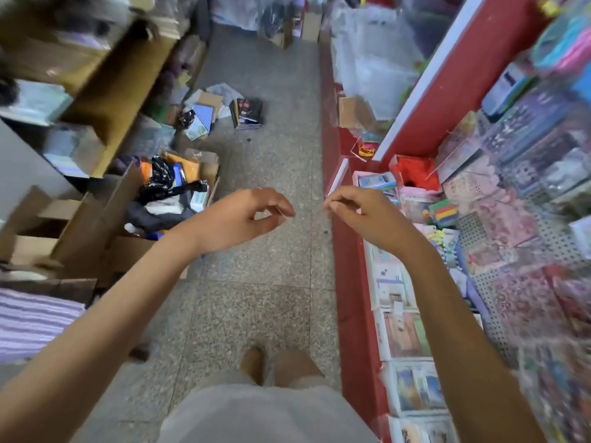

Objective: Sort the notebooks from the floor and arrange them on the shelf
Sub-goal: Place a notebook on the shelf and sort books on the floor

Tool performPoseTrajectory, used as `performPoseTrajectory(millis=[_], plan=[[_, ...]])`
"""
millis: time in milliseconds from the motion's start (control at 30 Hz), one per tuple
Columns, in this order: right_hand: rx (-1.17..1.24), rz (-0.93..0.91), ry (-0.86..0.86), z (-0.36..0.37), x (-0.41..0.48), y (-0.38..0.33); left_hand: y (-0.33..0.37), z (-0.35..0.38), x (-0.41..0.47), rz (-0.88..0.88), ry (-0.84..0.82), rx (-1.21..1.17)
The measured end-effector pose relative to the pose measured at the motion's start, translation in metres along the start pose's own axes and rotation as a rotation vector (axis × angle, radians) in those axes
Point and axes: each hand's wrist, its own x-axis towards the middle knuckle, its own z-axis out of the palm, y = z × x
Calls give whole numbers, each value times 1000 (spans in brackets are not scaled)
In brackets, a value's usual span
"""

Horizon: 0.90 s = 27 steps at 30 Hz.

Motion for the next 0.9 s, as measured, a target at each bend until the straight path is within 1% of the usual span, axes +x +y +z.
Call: performPoseTrajectory(millis=[233,333,467,533,600,700,800,900], plan=[[67,50,-7,-24,116,56,-68,-36,105,-45,-62,191],[67,23,-33,-39,177,82,-96,-49,158,-62,-44,138],[48,-24,-61,-74,255,114,-133,-73,224,-149,-7,156],[42,-16,-95,-89,284,122,-143,-86,246,-180,17,127],[85,-42,-137,-115,351,140,-167,-115,294,-262,78,88],[94,-73,-132,-120,382,146,-173,-127,309,-293,121,27],[188,-56,-172,-125,447,159,-204,-147,340,-367,181,-2],[271,-75,-187,-124,511,169,-251,-162,362,-450,217,-44]])
